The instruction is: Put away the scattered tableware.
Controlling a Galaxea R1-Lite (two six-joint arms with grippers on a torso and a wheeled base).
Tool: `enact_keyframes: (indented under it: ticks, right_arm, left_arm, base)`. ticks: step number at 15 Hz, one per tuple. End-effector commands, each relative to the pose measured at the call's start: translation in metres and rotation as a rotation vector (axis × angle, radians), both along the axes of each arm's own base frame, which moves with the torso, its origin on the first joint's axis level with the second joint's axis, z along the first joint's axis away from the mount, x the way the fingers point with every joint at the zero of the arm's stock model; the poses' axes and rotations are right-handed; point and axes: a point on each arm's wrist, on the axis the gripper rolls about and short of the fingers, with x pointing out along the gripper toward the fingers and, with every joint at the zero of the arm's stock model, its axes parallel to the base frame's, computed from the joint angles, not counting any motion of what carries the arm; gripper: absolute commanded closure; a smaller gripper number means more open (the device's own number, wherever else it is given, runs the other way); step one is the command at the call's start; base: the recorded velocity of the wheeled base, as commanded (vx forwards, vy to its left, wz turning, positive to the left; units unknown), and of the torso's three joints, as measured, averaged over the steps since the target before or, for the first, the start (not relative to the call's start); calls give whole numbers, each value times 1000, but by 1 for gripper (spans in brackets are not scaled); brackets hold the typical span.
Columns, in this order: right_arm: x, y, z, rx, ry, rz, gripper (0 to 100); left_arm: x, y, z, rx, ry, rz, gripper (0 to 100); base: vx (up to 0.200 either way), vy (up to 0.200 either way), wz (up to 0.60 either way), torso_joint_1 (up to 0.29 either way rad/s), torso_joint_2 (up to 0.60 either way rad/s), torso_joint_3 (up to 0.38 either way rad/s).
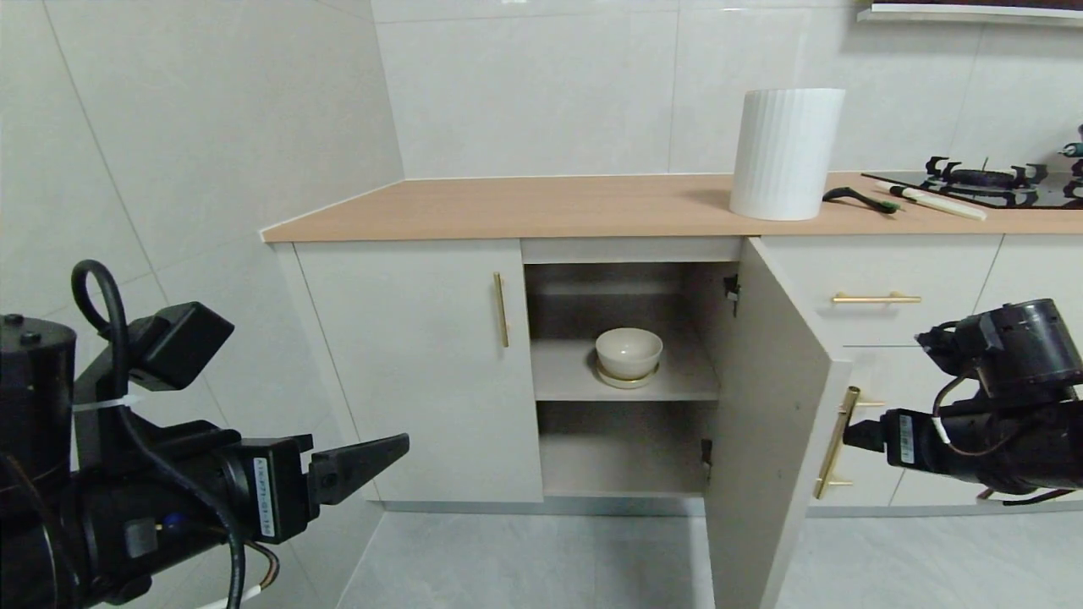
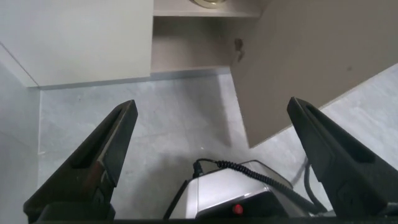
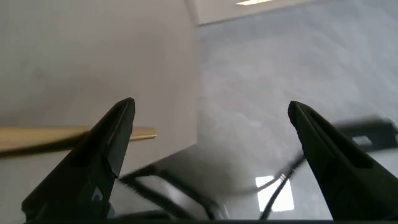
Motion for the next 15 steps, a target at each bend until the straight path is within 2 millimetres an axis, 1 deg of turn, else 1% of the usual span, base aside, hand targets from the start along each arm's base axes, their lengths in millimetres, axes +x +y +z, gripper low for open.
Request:
enact_keyframes:
  ticks: [1, 3, 5, 6, 7, 8, 9, 12, 15]
  right_arm:
    - [14, 30, -4, 17, -11, 114, 0]
    - [32, 50, -9, 17, -7, 162, 0]
    - [47, 57, -23, 21, 26, 180, 0]
    - [58, 62, -30, 31, 27, 189, 0]
    - [66, 64, -33, 35, 14, 189, 0]
    - [70, 66, -36, 38, 10, 193, 0]
    - [80, 70, -44, 51, 2, 201, 0]
    - [89, 75, -55, 61, -25, 209, 0]
    - [92, 76, -54, 70, -36, 204, 0]
  left_arm:
    - [-1, 0, 3, -7, -11, 0, 0]
    - [0, 1, 5, -10, -18, 8, 0]
    - [0, 1, 5, -10, -18, 8, 0]
    - [0, 1, 5, -10, -18, 8, 0]
    - [1, 1, 4, -9, -16, 8, 0]
    - [1, 1, 4, -9, -15, 7, 0]
    - [2, 0, 3, -5, -8, 7, 0]
    - [1, 0, 3, -7, -9, 7, 0]
    - [2, 0, 1, -2, -3, 7, 0]
  base:
    - [0, 0, 0, 0, 0, 0]
    - [0, 0, 0, 0, 0, 0]
    - [0, 0, 0, 0, 0, 0]
    - [0, 0, 0, 0, 0, 0]
    - [0, 0, 0, 0, 0, 0]
    - [0, 0, 0, 0, 0, 0]
    - [0, 0, 0, 0, 0, 0]
    - [0, 0, 0, 0, 0, 0]
    - [0, 0, 0, 0, 0, 0]
